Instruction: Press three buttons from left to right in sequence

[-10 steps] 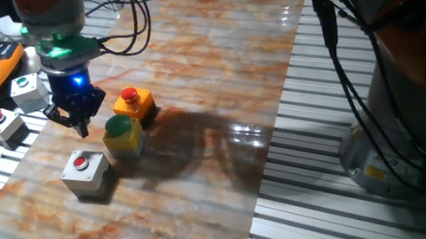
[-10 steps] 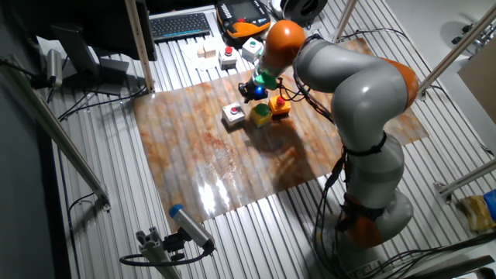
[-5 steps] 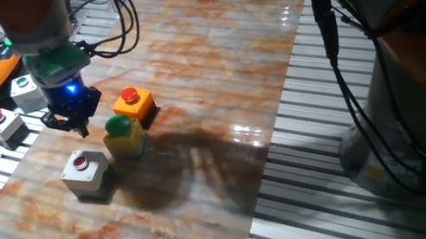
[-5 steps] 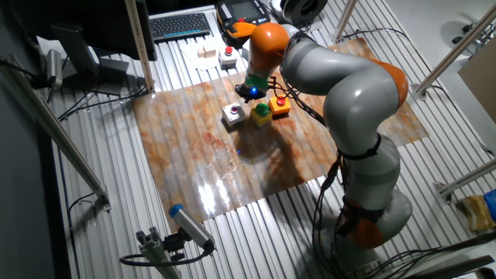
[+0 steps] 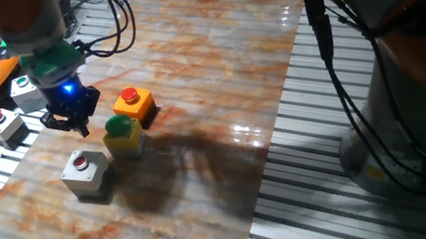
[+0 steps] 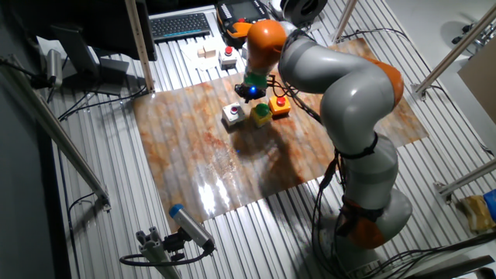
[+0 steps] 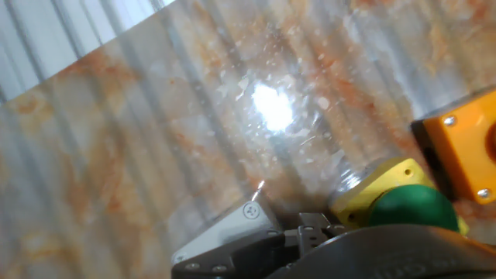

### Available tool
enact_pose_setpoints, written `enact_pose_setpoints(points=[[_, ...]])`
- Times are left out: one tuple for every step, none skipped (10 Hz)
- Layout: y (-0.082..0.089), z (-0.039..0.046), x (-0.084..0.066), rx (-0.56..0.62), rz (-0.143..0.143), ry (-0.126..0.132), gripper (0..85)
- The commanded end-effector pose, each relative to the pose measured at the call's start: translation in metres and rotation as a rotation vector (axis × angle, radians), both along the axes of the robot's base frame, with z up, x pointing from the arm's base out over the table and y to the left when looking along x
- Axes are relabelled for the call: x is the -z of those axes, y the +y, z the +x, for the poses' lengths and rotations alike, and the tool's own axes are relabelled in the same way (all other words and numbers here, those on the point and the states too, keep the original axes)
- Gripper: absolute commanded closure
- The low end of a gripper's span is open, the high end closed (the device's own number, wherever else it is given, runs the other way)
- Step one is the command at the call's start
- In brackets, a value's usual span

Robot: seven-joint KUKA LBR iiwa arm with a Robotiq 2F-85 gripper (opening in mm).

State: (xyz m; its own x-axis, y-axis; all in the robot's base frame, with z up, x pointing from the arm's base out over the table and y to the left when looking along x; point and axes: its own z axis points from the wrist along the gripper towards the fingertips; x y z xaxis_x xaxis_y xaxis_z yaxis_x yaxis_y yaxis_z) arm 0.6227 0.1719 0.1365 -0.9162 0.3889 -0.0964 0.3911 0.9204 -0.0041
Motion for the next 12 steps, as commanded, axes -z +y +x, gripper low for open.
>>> enact_pose_setpoints(points=[[0.0002, -0.0001, 0.0005, -0.007, -0.011, 0.001, 85.0], [0.0002, -0.0001, 0.0005, -0.005, -0.010, 0.002, 85.0], [0.0002, -0.0001, 0.0005, -0.028, 0.001, 0.026, 85.0], [0.0002, -0.0001, 0.0005, -0.069, -0.001, 0.056, 85.0], [0.0002, -0.0001, 0.0005, -0.070, -0.007, 0.046, 85.0], [0.0002, -0.0001, 0.0005, -0.071, 0.001, 0.044, 85.0], [0.0002, -0.0001, 0.0005, -0.072, 0.018, 0.046, 85.0], [0.0002, -0.0001, 0.0005, -0.064, 0.016, 0.053, 85.0], [0.0002, -0.0001, 0.0005, -0.069, 0.016, 0.063, 85.0], [0.0002, -0.0001, 0.0005, -0.085, 0.009, 0.059, 85.0], [0.0002, -0.0001, 0.0005, -0.094, 0.001, 0.038, 85.0], [0.0002, -0.0001, 0.0005, -0.100, -0.007, 0.021, 85.0]])
